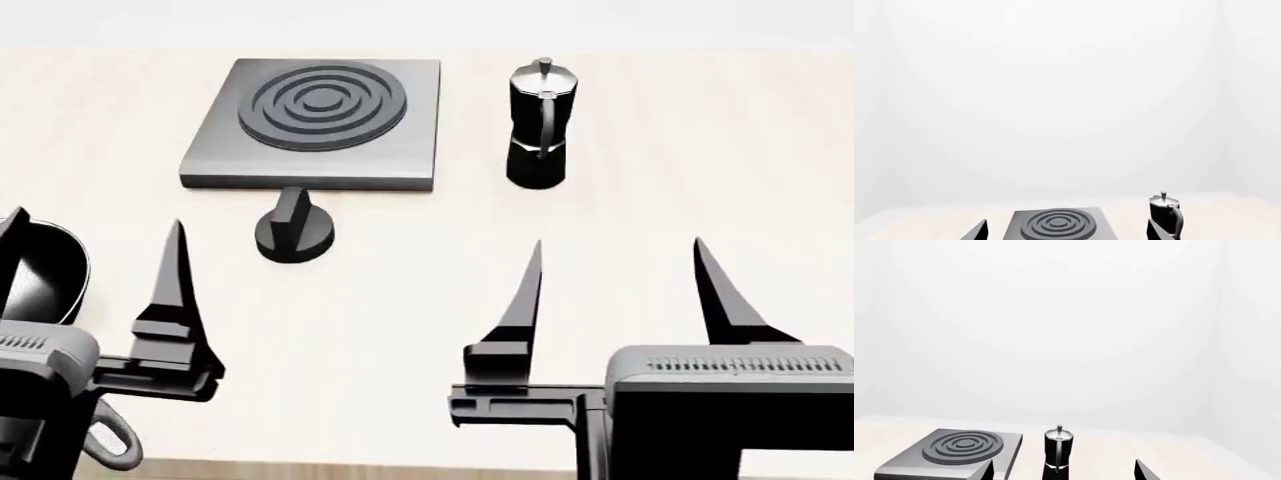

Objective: Turn on the stove.

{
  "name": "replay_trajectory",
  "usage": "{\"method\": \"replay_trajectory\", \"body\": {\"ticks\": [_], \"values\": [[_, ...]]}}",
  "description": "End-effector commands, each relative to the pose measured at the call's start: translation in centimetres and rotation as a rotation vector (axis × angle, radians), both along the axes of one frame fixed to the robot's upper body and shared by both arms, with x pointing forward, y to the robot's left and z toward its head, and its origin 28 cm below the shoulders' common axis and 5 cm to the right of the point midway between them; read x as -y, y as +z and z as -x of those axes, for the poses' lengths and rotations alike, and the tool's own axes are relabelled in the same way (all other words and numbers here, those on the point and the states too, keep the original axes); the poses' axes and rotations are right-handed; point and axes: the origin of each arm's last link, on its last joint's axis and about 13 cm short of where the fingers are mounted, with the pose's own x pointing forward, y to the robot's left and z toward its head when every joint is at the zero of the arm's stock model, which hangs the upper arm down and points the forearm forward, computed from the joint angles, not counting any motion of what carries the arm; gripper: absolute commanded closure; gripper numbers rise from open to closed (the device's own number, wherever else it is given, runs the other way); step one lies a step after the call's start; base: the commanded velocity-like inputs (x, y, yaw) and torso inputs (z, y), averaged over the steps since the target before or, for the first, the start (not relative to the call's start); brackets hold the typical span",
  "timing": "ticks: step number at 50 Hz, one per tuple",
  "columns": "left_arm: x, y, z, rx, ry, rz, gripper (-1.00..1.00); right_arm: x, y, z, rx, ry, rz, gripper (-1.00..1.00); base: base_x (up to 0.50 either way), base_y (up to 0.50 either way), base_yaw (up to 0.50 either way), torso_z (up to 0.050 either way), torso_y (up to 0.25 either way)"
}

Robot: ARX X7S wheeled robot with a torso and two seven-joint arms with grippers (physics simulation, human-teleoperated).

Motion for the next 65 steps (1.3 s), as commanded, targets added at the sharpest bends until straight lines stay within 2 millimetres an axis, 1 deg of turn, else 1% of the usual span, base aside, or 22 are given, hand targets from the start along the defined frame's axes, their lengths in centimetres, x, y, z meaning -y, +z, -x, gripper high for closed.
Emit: {"method": "replay_trajectory", "body": {"ticks": [1,6,15,19,43,45,50,63,65], "values": [[-0.01,0.83,0.62,0.023,-0.007,0.012,-1.00,-0.16,0.18,0.14,0.008,-0.002,0.028,-1.00,0.00,0.00,0.00,0.000,0.000],[-0.15,0.64,0.40,0.016,0.003,0.013,-1.00,-0.35,0.29,0.14,0.010,-0.003,0.049,-1.00,0.00,0.11,0.00,0.000,0.000],[-0.18,0.27,0.26,0.006,0.014,0.002,-1.00,-0.16,0.42,0.32,0.012,-0.004,0.031,-1.00,0.00,0.16,0.00,0.000,0.000],[-0.40,0.54,0.39,0.009,0.015,0.021,-1.00,-0.23,0.42,0.31,0.008,0.000,0.028,-1.00,0.00,0.16,0.00,0.000,0.000],[-0.21,0.42,0.34,0.006,0.022,-0.002,-1.00,-0.42,0.63,0.42,0.013,0.011,0.038,-1.00,0.00,0.16,0.00,0.000,0.000],[-0.21,0.59,0.49,0.007,-0.001,0.032,-1.00,-0.44,0.68,0.48,0.015,0.013,0.037,-1.00,0.00,0.16,0.00,0.000,0.000],[-0.24,0.49,0.44,0.009,0.017,0.007,-1.00,-0.45,0.68,0.54,0.015,0.012,0.040,-1.00,0.00,0.16,0.00,0.000,0.000],[-0.29,0.45,0.43,0.010,0.019,0.008,-1.00,-0.48,0.67,0.59,0.015,0.010,0.040,-1.00,0.00,0.16,0.00,0.000,0.000],[-0.30,0.52,0.43,0.014,0.032,-0.009,-1.00,-0.46,0.52,0.35,0.010,0.008,0.058,-1.00,0.00,0.11,0.00,0.000,0.000]]}}
